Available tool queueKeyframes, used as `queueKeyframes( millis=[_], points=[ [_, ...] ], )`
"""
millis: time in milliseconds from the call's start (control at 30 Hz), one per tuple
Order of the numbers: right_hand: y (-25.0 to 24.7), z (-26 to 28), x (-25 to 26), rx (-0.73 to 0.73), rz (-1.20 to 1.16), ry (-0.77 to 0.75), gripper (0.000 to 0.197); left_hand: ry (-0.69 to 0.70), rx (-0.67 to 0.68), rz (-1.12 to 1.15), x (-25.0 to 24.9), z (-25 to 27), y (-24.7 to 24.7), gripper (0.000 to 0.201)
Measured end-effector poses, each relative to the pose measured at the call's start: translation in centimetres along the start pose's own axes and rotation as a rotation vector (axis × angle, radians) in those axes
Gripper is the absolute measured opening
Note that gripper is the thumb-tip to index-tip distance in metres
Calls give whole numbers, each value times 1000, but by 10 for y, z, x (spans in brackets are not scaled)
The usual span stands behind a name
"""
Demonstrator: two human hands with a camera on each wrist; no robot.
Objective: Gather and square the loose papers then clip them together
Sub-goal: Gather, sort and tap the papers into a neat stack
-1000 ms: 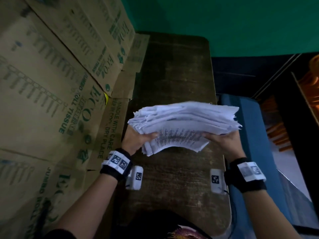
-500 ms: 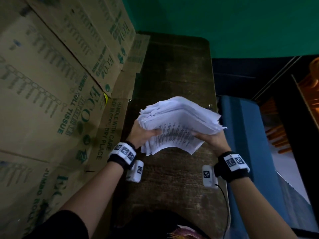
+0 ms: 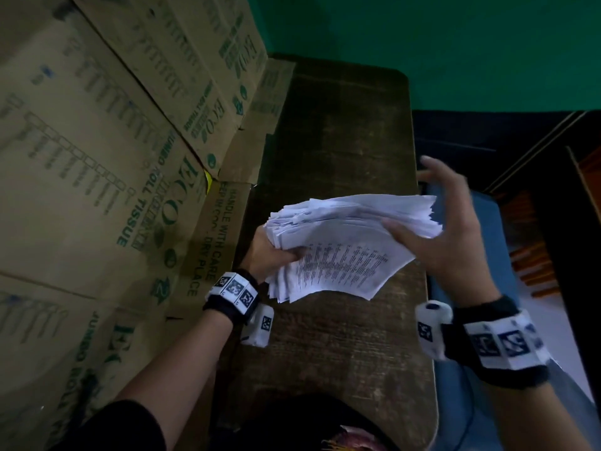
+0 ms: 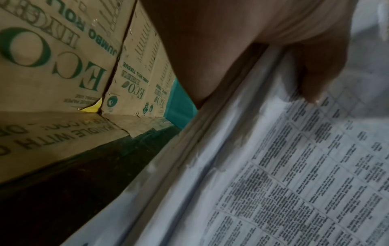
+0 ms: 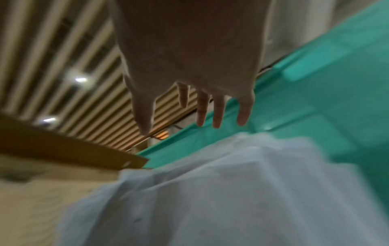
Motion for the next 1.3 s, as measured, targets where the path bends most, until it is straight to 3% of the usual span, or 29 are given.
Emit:
queueKeyframes(
  millis=[67, 167, 300, 433, 567, 667, 733, 767, 867, 933, 1033, 1167, 1233, 1300],
  points=[
    [32, -4, 20, 95, 367, -153, 86, -36, 24, -12, 2, -3, -2, 56],
    [83, 6, 13, 424, 702, -244, 102, -35, 55, -20, -1, -2, -5, 58],
    [86, 1, 16, 353, 639, -278, 97, 30, 44, -33, -5, -2, -5, 62],
    [104, 7, 16, 506, 626, -365, 96, 97, 9, -172, -4, -7, -2, 58],
    [70, -10, -12, 456, 662, -179, 101, 128, -67, -192, 0, -8, -9, 40],
    [37, -22, -41, 398, 702, -71, 63, 121, -49, -141, -4, -6, -8, 39],
    [20, -28, -57, 371, 586, 15, 48, 112, -42, -128, -5, -5, -10, 37],
    [14, -29, -65, 375, 446, 75, 49, 102, -46, -107, -5, -5, -11, 36],
    [15, -19, -96, 378, -258, 319, 74, 39, -38, -13, 1, -6, -15, 42],
    [32, -3, -120, 344, -582, 452, 75, 7, -17, 13, 3, -6, -9, 50],
    [69, 13, -139, 241, -603, 528, 51, -11, -73, 21, -1, -7, 7, 45],
    [75, 12, -118, -75, -567, 504, 33, 31, -281, 128, -12, 1, 10, 33],
    [68, 16, -117, -61, -582, 480, 37, 73, -285, 148, -16, 4, 2, 36],
    [62, 26, -119, 80, -631, 445, 60, 115, -206, 153, -17, 5, -6, 48]
  ],
)
Point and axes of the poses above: each hand's wrist, its own z-axis away from the middle knuckle, its own y-axis out of the palm, x = y × z, the point moved 5 cm from there along -z, towards the middle knuckle, and after that the axes turned 1 degree about -z, right-handed, at the moved point
